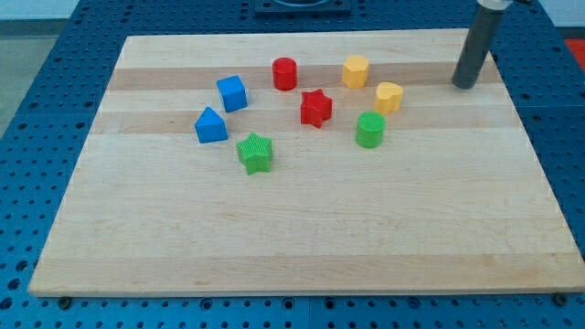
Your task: Place your arm in between the green circle and yellow heart
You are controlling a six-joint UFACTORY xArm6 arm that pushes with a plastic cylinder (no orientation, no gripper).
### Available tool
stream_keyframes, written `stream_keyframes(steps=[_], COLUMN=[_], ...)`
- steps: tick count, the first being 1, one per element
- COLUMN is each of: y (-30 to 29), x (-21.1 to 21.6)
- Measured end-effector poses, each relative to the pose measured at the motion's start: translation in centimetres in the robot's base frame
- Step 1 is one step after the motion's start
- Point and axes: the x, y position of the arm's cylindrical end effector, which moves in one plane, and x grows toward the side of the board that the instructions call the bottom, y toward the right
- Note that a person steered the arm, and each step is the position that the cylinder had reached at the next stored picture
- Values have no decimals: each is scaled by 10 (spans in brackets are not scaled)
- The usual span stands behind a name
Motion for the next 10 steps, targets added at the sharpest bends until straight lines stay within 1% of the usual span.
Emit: stream_keyframes(steps=[2, 4, 6, 9, 10], y=[-73, -83, -119, -125, -125], x=[60, 65, 65, 65, 57])
